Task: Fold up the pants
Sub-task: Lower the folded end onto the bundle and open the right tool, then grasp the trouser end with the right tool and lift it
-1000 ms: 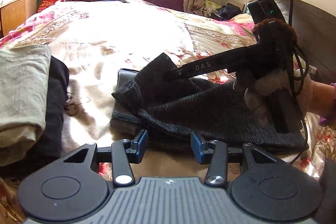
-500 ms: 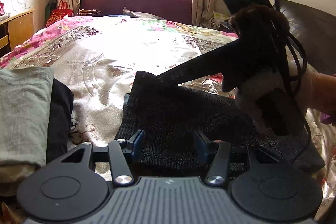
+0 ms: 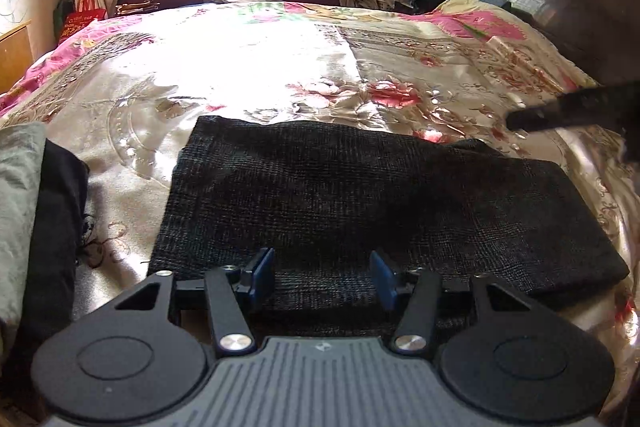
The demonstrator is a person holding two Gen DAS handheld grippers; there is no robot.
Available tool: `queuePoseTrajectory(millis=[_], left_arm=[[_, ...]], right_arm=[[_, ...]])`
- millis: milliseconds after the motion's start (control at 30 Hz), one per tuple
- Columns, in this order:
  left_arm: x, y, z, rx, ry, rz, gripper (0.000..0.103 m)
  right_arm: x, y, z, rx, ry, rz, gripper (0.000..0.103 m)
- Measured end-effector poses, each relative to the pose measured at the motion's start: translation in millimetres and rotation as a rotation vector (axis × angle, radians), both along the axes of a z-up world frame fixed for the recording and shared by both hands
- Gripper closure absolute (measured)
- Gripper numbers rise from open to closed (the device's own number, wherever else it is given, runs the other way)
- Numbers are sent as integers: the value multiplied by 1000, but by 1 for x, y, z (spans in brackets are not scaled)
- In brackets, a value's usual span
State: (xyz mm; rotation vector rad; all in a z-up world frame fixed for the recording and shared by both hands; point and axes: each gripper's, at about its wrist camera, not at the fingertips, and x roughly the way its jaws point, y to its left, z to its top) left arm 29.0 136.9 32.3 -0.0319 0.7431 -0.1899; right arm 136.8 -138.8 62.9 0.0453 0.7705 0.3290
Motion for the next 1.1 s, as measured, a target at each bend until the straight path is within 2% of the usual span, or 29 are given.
queuePoseTrajectory(millis=[100,200,333,467,500,633,767,833,900,967,1000,1100], left_arm=[[6,-22,1,13,-4,-47,37],[15,-50,0,37,-1,-108,37],[23,-80,-2,73,18,-167,37],[24,-99,-3,83,51,-200,37],[24,-104,-4,91,55,-205,37],[24,-116,-6,116,59,-209,35],[26,-124,-5,129,59,-216,33],[25,-128,-6,148,59,-221,32],[26,-132,-8,167,59,-223,31],[27,-136,-9,186,58,-225,30],[28,-138,-8,191,59,-226,30],[26,-143,-6,188,69,-244,30]], right_arm=[[-27,-79,-20,72,98,-204,55],[-45,-113,-42,214,158,-262,55],[-44,-116,-67,285,194,-230,55],[-48,-124,-74,375,199,-213,54],[-49,-126,-72,395,199,-206,56],[-55,-124,-63,418,176,-140,77],[-41,-119,-75,422,203,-108,74],[-35,-114,-78,437,209,-92,64],[-30,-107,-83,458,203,-97,59],[-30,-102,-82,424,190,-116,73],[-31,-102,-79,414,180,-115,88],[-43,-110,-66,419,137,-107,95]])
